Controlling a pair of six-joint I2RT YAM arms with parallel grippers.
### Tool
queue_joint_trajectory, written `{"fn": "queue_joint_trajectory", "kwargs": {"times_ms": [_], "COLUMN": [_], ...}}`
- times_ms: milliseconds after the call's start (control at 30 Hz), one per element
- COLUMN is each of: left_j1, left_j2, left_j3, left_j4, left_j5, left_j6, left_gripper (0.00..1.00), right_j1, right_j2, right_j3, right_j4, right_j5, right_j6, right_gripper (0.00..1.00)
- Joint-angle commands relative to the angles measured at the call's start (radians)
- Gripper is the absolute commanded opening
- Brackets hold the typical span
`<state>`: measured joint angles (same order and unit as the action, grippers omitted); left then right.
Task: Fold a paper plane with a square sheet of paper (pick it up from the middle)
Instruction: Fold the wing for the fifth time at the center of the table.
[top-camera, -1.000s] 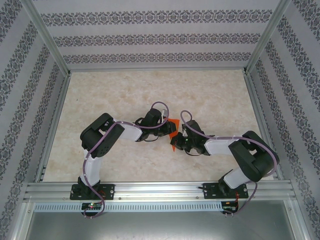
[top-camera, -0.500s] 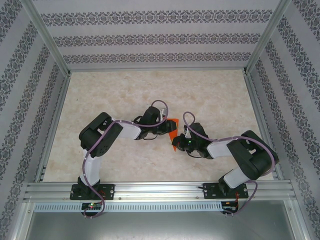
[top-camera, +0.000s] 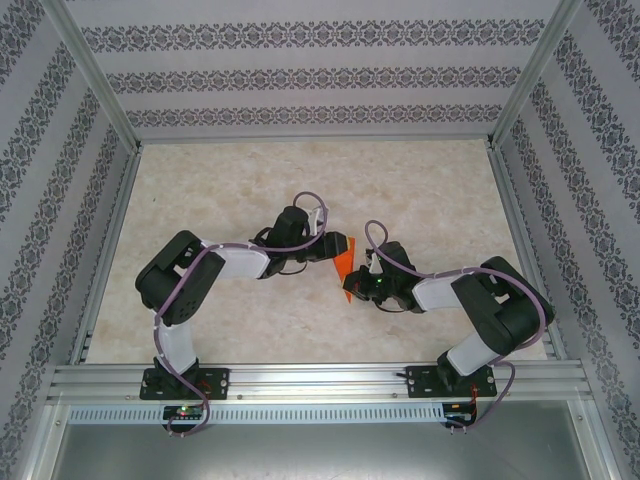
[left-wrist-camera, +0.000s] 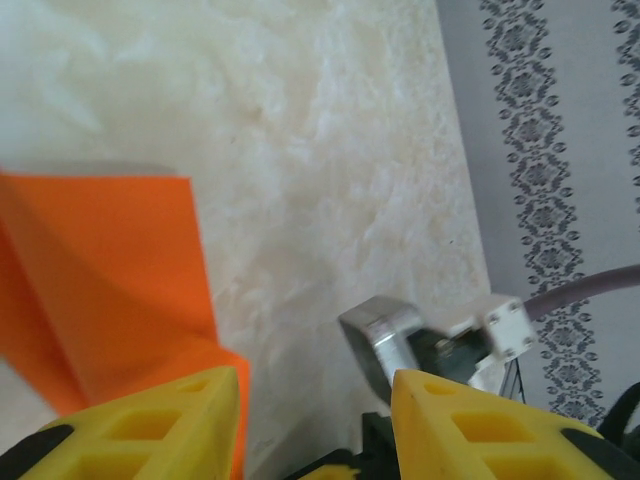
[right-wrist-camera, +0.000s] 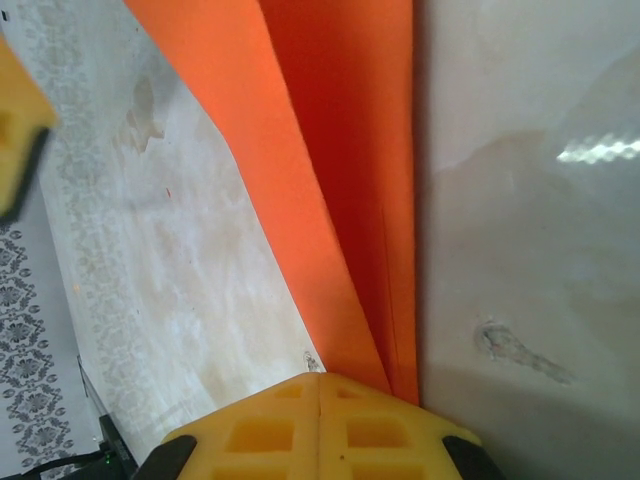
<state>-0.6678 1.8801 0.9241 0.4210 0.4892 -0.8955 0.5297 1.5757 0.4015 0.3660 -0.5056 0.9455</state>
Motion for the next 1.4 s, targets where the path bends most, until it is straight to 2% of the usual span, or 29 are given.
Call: {"fn": "queue_joint_trajectory", "kwargs": {"times_ms": [0,433,567,833,967,1067,1367], "left_j1": [0.004,0.004,0.004,0.013,0.012,0.013,0.017], "left_j2": [0.023,0.134,0.146,0.144,0.158,0.164,0.197], "left_j3": [-0.023,0.025,0.035,0.069,0.149,0.186,0.249], "left_j4": [0.034,0.12,0.099,-0.056,-0.251,-0.37,-0.464], "left_j5": [0.009,0.101,0.08,-0.059,-0.107,-0.151,-0.193], "left_j6": [0.026,-0.003,-0.004,-0.01,0.006,0.009,0.014], "left_gripper": [0.45,0.45,0.45,0.41,0.33,0.31,0.29], "right_j1": [0.006,0.005,0.005,0.006,0.006,0.006,0.006], "right_j2": [0.063,0.063,0.067,0.05,0.046,0.044,0.034], "right_j3": [-0.02,-0.017,-0.016,-0.012,-0.004,0.003,0.002], "right_j4": [-0.139,-0.153,-0.157,-0.199,-0.218,-0.228,-0.249], "right_j5": [0.052,0.052,0.048,0.04,0.037,0.038,0.035], "right_j6": [-0.031,-0.034,-0.038,-0.06,-0.071,-0.076,-0.088], "right_gripper": [0.0,0.0,0.0,0.0,0.0,0.0,0.0]}}
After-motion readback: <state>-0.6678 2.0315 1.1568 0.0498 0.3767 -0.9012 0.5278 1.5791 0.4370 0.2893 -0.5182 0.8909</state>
